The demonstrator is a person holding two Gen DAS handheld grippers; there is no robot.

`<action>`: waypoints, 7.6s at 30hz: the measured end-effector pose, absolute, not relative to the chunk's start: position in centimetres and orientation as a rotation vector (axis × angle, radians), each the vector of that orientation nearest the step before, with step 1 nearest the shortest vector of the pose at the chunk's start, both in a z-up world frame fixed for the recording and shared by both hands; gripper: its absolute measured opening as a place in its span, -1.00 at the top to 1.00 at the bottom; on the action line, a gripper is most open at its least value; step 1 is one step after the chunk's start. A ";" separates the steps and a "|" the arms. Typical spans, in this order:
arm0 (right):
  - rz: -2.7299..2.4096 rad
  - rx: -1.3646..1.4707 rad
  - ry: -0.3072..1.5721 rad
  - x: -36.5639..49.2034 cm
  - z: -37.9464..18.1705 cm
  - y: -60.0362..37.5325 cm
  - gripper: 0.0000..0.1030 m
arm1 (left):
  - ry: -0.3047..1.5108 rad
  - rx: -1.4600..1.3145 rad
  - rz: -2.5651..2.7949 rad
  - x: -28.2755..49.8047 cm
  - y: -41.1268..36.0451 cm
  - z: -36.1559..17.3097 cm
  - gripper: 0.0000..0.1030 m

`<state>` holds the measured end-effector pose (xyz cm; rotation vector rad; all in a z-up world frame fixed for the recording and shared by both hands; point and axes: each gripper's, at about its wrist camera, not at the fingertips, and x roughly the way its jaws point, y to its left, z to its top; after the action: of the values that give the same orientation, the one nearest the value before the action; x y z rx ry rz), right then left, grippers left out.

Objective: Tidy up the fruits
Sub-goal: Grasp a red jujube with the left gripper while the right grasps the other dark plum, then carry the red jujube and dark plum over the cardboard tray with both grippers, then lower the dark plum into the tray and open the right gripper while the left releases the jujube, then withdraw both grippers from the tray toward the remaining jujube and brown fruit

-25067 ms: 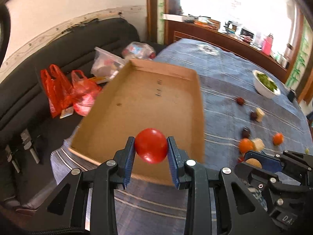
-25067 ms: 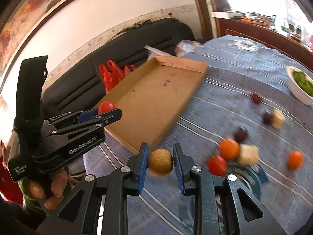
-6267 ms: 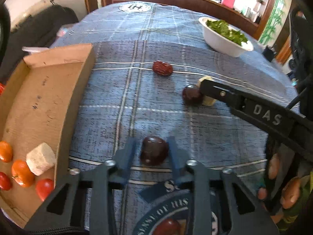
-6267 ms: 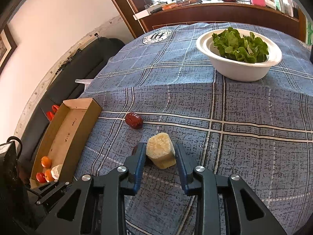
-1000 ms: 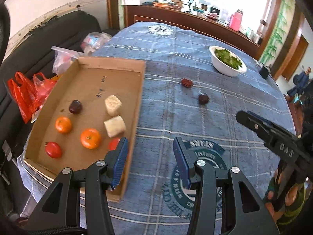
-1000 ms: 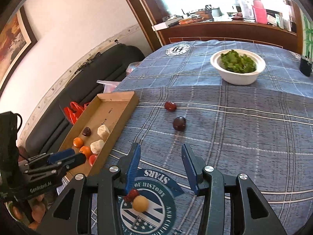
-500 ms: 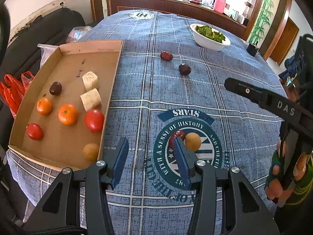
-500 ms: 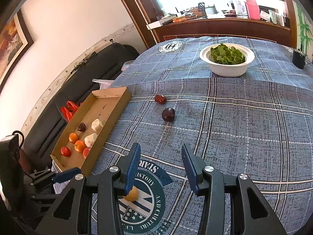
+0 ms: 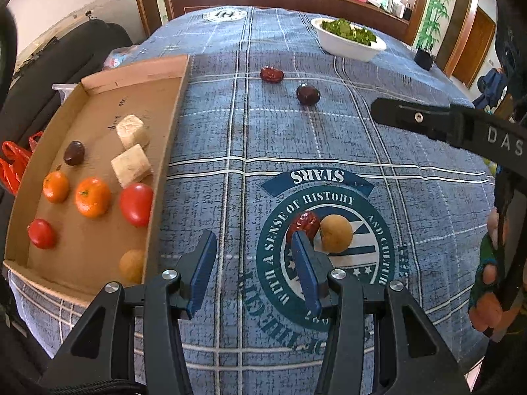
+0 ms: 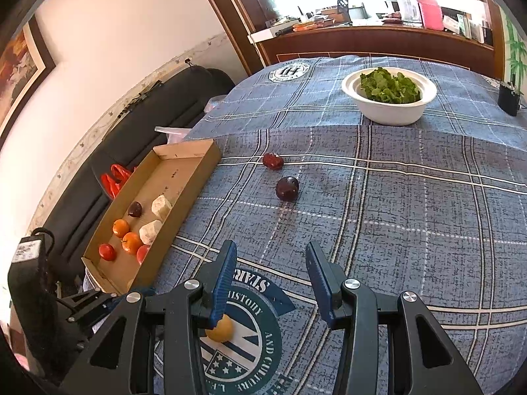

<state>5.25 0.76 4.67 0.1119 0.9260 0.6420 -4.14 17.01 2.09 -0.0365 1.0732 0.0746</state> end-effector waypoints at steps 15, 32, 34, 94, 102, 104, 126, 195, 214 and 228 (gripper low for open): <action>0.636 0.096 0.963 9.8 2.6 4.4 0.11 | 1.044 -0.025 -0.061 -2.5 15.5 1.3 0.10; 0.560 -0.061 0.965 13.3 -0.1 8.2 0.51 | 1.029 -0.042 -0.093 -1.6 16.2 0.2 0.67; 0.578 -0.039 0.971 13.1 0.2 7.7 0.52 | 1.030 -0.033 -0.089 -1.5 16.1 0.3 0.68; 0.768 0.041 0.857 4.3 8.1 8.3 0.53 | 0.894 -0.133 0.169 -4.0 23.9 7.6 0.68; 0.772 0.034 0.872 3.9 7.6 8.9 0.53 | 0.890 -0.152 0.168 -3.9 24.8 7.5 0.68; 0.775 0.035 0.871 4.0 7.7 9.1 0.53 | 0.891 -0.157 0.173 -3.7 25.1 7.5 0.68; 0.834 0.035 0.869 4.7 7.9 12.0 0.53 | 0.867 -0.226 0.331 -3.2 32.9 8.6 0.68; 0.875 -0.130 0.967 11.5 2.9 26.3 -0.01 | 1.065 -0.245 0.547 4.8 39.1 3.1 0.26; 0.840 -0.005 0.878 7.9 7.9 16.2 -0.09 | 0.959 -0.247 0.446 -0.9 33.1 7.5 0.26; 0.737 0.062 0.872 7.0 7.5 8.4 -0.18 | 0.972 -0.236 0.308 -2.3 26.8 7.8 0.26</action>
<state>6.99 8.39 7.53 0.0625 0.8720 0.7371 -2.30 26.76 7.79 -0.2361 0.9722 0.3079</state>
